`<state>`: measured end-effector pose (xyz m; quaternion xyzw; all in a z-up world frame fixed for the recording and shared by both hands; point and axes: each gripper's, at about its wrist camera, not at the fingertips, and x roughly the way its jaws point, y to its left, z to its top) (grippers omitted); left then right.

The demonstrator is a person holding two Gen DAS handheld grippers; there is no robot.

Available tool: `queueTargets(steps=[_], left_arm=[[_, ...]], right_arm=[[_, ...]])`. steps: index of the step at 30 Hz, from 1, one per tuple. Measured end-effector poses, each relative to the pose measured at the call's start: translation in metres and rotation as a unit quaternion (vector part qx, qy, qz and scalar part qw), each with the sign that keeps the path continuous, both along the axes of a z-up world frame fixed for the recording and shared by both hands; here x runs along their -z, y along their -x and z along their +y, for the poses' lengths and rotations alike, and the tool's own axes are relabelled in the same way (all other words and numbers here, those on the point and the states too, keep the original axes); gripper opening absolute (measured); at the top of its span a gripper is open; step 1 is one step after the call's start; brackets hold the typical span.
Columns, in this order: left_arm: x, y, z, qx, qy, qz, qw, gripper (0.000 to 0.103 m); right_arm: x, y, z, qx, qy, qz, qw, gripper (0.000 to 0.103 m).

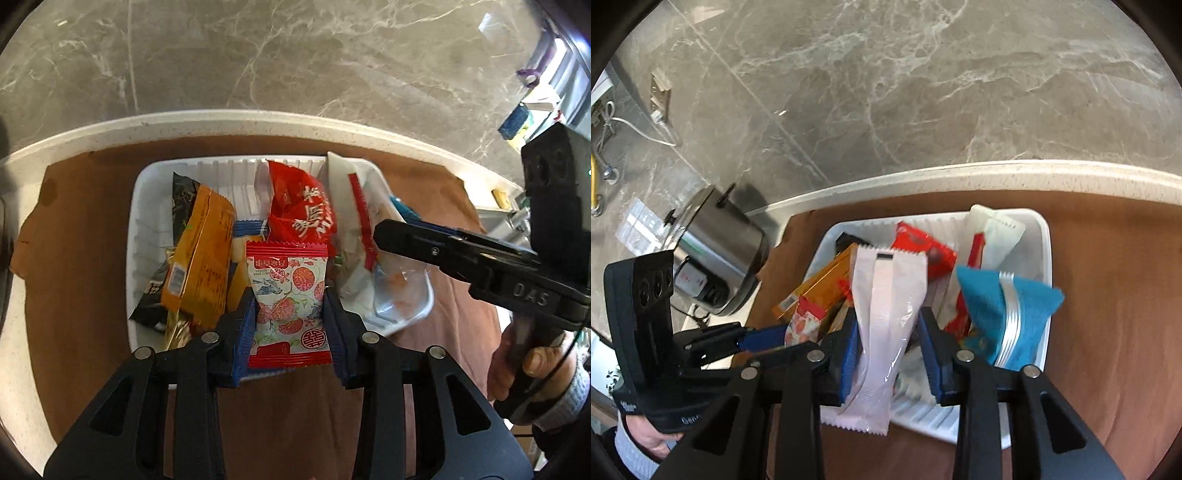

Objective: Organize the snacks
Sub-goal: 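Place the candy packet in the tray while right tool places the white packet, then grasp the brown heart-print packet with left tool while right tool grasps the pink packet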

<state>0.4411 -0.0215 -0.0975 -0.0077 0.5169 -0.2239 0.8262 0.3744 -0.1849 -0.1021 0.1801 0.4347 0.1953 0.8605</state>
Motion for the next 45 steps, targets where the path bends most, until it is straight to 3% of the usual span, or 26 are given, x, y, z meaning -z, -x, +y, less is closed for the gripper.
queueTargets(steps=[2, 6, 12, 18, 26, 30, 35, 39, 45], left_arm=[[0.008, -0.002, -0.003, -0.004, -0.006, 0.001, 1.0, 0.035], [0.013, -0.004, 0.001, -0.015, -0.005, -0.01, 0.9998, 0.041], [-0.002, 0.005, 0.014, -0.033, 0.007, -0.033, 0.9989, 0.042], [-0.016, 0.046, 0.028, -0.037, 0.011, -0.042, 0.9983, 0.046], [-0.006, 0.132, 0.045, -0.011, -0.001, -0.014, 0.9998, 0.046], [0.003, 0.176, 0.05, 0.018, -0.005, 0.004, 0.9998, 0.046], [0.014, 0.234, 0.052, 0.096, -0.017, 0.025, 0.9949, 0.047], [0.024, 0.272, 0.041, 0.176, -0.024, 0.04, 0.9833, 0.047], [0.04, 0.303, 0.025, 0.258, -0.045, 0.051, 0.9637, 0.047]], right_arm=[[0.0, -0.002, 0.002, 0.002, 0.013, -0.006, 1.0, 0.047], [-0.007, 0.002, 0.005, -0.002, 0.04, -0.031, 0.999, 0.051], [-0.021, 0.024, 0.009, -0.027, 0.058, -0.067, 0.996, 0.056], [-0.02, 0.067, 0.03, -0.086, 0.092, -0.08, 0.989, 0.06], [0.014, 0.121, 0.066, -0.159, 0.104, -0.036, 0.981, 0.06], [0.025, 0.141, 0.076, -0.18, 0.101, -0.02, 0.978, 0.06], [0.03, 0.159, 0.086, -0.202, 0.097, -0.008, 0.975, 0.06], [0.033, 0.165, 0.1, -0.225, 0.1, -0.003, 0.969, 0.062], [0.039, 0.177, 0.113, -0.249, 0.102, 0.01, 0.963, 0.063]])
